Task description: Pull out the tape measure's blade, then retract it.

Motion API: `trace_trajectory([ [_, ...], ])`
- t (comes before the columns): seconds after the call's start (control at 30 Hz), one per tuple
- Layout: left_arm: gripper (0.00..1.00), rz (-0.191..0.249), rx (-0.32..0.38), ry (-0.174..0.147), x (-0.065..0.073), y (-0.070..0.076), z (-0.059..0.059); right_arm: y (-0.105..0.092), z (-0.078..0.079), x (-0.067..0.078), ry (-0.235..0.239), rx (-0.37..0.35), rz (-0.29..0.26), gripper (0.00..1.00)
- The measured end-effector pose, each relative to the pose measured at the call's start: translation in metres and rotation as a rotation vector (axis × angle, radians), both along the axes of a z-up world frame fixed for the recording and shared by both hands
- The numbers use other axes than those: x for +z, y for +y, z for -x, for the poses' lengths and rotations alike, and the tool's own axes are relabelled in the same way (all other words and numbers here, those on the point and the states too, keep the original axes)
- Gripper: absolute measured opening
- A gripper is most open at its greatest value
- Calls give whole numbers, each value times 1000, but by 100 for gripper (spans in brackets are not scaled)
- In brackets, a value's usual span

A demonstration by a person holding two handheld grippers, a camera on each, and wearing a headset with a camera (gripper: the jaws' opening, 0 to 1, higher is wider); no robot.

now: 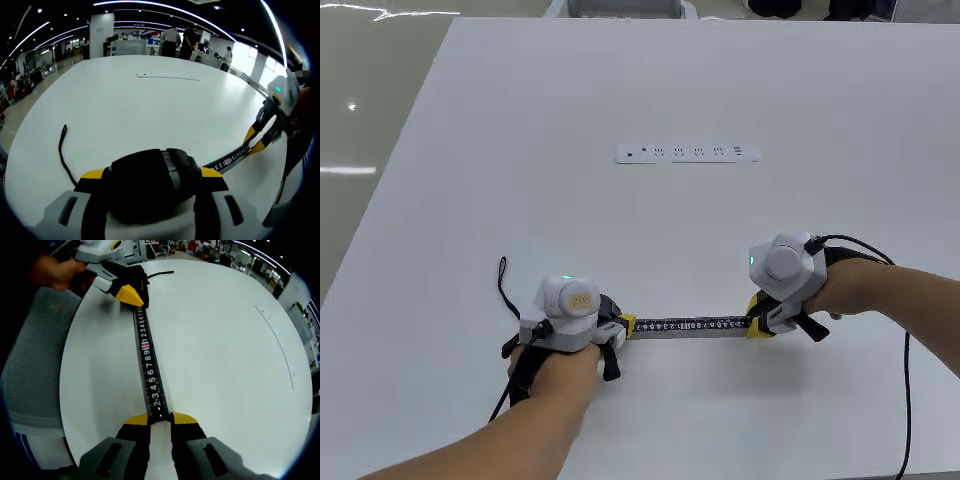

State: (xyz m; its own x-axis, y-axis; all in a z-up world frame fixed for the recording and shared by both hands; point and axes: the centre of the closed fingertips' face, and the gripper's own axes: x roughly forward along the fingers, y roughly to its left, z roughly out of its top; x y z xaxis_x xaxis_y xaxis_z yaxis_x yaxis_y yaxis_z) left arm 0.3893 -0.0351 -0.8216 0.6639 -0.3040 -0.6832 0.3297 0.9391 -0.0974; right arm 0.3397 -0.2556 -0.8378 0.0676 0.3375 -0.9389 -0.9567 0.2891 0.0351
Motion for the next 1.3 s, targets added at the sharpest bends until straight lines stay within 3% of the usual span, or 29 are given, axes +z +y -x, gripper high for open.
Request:
trace_trajectory([
  [1.3, 68, 4, -15, -11, 1, 0, 0, 17, -2, 0, 10, -10, -22, 15],
])
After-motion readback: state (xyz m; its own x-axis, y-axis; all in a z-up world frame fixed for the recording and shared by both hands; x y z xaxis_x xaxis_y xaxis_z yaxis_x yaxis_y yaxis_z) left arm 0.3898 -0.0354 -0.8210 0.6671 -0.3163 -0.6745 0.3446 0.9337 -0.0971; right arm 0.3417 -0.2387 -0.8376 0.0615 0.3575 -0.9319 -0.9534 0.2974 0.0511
